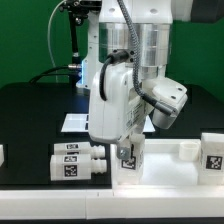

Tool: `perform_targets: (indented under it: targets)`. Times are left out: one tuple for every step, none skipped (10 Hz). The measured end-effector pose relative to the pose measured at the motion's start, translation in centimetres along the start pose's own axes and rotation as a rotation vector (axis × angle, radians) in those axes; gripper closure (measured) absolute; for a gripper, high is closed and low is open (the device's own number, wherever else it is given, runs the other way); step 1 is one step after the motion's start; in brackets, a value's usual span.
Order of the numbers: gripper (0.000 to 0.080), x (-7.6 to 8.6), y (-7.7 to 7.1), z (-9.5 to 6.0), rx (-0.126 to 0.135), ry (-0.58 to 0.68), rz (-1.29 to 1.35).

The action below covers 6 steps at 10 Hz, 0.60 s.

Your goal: Assemble square table

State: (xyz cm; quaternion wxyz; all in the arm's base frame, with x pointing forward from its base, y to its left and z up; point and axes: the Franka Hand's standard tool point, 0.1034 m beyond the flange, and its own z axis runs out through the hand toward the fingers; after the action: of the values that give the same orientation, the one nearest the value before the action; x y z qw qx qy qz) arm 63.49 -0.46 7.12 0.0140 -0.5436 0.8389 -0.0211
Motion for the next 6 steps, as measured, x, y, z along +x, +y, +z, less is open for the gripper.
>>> perform_targets:
  targets:
    - [0.0417, 0.0, 0.0, 0.0, 0.000, 0.000, -0.004]
    - [0.0278, 0.0, 0.0, 0.0, 0.000, 0.000, -0.015]
    - [0.0178, -0.2, 0.0, -0.3, 0.004, -0.004, -0.060]
    - [0.0178, -0.8, 0.1, -1.3, 0.008, -0.016, -0.084]
    - [0.0158, -1.5, 0.8, -2.9, 0.006, -0.036, -0.111]
    - [0.0158, -1.9, 1.2, -3.9, -0.008, -0.047, -0.124]
